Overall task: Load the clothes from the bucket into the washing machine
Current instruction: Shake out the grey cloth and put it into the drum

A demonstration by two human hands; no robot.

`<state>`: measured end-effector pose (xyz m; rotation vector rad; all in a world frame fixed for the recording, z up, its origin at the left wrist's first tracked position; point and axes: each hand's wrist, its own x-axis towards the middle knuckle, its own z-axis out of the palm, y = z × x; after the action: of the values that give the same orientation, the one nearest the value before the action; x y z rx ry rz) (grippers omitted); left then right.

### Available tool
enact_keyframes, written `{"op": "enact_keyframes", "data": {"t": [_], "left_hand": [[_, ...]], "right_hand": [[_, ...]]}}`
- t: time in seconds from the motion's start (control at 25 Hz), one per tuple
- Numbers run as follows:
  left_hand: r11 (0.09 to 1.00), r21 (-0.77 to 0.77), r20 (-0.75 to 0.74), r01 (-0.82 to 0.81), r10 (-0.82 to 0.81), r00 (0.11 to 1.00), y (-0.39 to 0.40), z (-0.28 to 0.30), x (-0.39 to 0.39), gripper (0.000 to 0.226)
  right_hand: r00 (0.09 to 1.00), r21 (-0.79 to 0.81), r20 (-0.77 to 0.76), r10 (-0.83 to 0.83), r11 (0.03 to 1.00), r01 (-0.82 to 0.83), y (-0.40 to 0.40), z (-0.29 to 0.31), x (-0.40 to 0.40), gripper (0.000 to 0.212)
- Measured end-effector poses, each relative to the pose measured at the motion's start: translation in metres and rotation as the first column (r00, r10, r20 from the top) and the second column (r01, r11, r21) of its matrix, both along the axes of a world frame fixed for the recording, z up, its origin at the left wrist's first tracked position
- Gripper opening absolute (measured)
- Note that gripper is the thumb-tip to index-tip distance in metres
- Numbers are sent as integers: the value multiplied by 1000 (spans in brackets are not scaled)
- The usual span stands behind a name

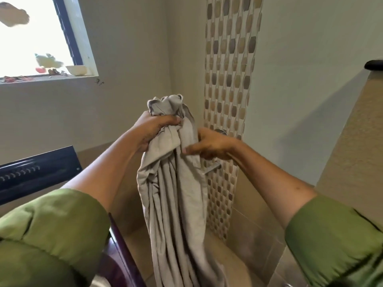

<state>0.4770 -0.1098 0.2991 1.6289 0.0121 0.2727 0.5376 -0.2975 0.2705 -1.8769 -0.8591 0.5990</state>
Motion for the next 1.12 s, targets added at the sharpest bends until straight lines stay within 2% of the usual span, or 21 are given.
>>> {"op": "enact_keyframes", "data": {"t": [0.08, 0.12, 0.2, 0.24, 0.28, 0.32, 0.36, 0.4, 0.44, 0.48, 0.52, 0.56, 0.6, 0.68, 0.76, 0.84, 0.92, 1.0, 1.08, 1.12], "left_hand": [[997, -44, 14, -60, 60, 998, 0, 4, 0, 42], [995, -52, 10, -80, 80, 997, 2, 7, 1, 42], [993, -61, 6, -98, 98, 995, 8, 10, -1, 39], [992, -66, 3, -109, 110, 994, 10, 10, -3, 37], [989, -81, 0, -127, 127, 992, 12, 9, -4, 37], [984, -102, -1, -147, 147, 989, 16, 8, -6, 37], [979, -123, 0, -163, 164, 986, 19, 8, -7, 38], [975, -133, 0, -179, 180, 984, 22, 8, -8, 38], [972, -138, 0, -188, 190, 982, 25, 8, -9, 39], [970, -147, 4, -192, 195, 981, 27, 8, -10, 41], [966, -161, 10, -202, 206, 978, 28, 8, -9, 44], [958, -175, 14, -226, 232, 973, 30, 9, -10, 46], [945, -190, 13, -265, 272, 962, 32, 10, -9, 47], [915, -224, 4, -335, 345, 939, 40, 11, -8, 43], [902, -237, -3, -361, 371, 929, 46, 8, -8, 39], [896, -239, -10, -374, 383, 924, 45, 3, -8, 33], [881, -254, -10, -399, 410, 912, 44, -1, -8, 27], [872, -263, -14, -413, 425, 905, 45, -2, -8, 28], [876, -264, -15, -405, 416, 909, 44, 0, -8, 33], [881, -267, -10, -391, 403, 915, 42, 0, -7, 36]], "right_hand": [[988, -307, 143, 49, 952, -3, 4, -33, -5, 15], [979, -406, 193, 63, 913, 22, 5, -48, -8, 15], [950, -505, 308, 45, 854, 123, 5, -73, -7, 17], [917, -502, 399, -5, 836, 223, 2, -80, -6, 19], [876, -437, 472, -97, 837, 329, 0, -85, -2, 22], [845, -306, 475, -244, 855, 419, -3, -89, 2, 25], [828, -129, 379, -414, 862, 490, -4, -91, 4, 27], [795, 55, 243, -556, 826, 561, -4, -91, 4, 28], [742, 214, 172, -649, 759, 615, -4, -91, 4, 27], [689, 338, 188, -700, 705, 624, -4, -90, 0, 25], [647, 427, 266, -715, 689, 586, -4, -92, -4, 21], [616, 466, 390, -684, 724, 509, -6, -94, -9, 16], [582, 427, 558, -592, 806, 410, -11, -96, -13, 17], [422, 213, 856, -299, 947, 240, -21, -106, -14, 34], [213, 108, 966, -148, 976, 188, -31, -112, -9, 35], [119, 135, 980, -158, 975, 177, -35, -110, -9, 26], [124, 184, 971, -206, 969, 167, -38, -106, -11, 25], [211, 311, 906, -366, 916, 253, -36, -99, -11, 25], [289, 373, 767, -573, 765, 526, -30, -95, -8, 23], [312, 324, 684, -659, 658, 679, -25, -95, -7, 22]]}}
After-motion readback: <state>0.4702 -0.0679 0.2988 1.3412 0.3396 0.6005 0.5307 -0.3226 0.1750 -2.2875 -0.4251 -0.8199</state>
